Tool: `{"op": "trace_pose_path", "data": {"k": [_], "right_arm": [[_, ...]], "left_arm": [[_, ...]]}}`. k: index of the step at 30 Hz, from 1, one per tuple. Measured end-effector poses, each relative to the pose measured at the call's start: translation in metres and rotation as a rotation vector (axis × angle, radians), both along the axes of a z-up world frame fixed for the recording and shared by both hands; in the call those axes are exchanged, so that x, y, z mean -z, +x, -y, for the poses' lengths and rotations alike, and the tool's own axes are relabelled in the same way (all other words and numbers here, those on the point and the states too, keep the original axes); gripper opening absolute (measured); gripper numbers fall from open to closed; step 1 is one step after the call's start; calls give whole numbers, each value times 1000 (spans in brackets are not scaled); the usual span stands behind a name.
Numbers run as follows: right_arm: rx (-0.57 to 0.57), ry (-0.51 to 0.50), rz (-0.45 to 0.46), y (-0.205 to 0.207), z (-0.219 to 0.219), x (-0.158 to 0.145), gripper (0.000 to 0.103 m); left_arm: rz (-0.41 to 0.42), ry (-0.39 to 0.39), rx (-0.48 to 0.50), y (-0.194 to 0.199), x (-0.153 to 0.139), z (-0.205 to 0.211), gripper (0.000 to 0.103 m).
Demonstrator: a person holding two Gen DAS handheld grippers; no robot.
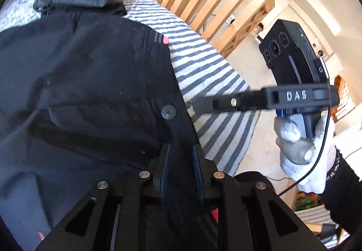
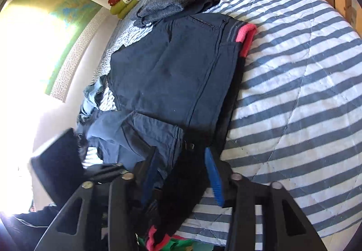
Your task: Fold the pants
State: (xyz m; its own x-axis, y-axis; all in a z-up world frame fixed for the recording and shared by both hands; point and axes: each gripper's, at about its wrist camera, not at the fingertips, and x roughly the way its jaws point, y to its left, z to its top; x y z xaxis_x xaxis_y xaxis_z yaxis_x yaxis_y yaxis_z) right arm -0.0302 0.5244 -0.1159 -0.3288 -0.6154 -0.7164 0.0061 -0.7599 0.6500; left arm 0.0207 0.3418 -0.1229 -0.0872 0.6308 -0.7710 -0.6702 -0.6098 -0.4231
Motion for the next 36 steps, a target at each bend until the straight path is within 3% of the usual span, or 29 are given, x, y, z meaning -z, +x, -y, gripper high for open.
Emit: {"op": "trace_pose_path", "data": {"k": [3,5,9,11,13,16,19,22,29,32,36], "right_arm": [[1,6,11,3,6,8,15],[9,106,10,5,9,10,13],[15,151,23,14,7,13,13],[23,204,4,22,6,8,13],[29,228,-6,30,8,3,14],[23,306,-22,39,18,-3,15],[9,399,-47,41,23,-7,26],[7,441,-50,35,20,-4,26],[47,339,-88,-2,-12,-14,26],[39,301,-90,-24,-15,-11,26],[27,249,-65,-40,-13,-3,26]], "left_arm": [[-73,-76,-21,-12,-1,-9,19],[-95,-97,6,-19,1,-22,19],[-214,-220,107,-16,11,-49,21],[-274,-286,136,-11,14,-62,33],[-296,-300,146,-9,14,-70,41],[-288,-314,155,-11,17,-75,41],[-288,-315,151,-14,20,-79,41],[-297,-316,145,-12,20,-81,38],[-377,-348,164,1,23,-87,32],[-351,-337,180,-3,27,-87,22],[-343,-326,183,-3,27,-86,19]]}}
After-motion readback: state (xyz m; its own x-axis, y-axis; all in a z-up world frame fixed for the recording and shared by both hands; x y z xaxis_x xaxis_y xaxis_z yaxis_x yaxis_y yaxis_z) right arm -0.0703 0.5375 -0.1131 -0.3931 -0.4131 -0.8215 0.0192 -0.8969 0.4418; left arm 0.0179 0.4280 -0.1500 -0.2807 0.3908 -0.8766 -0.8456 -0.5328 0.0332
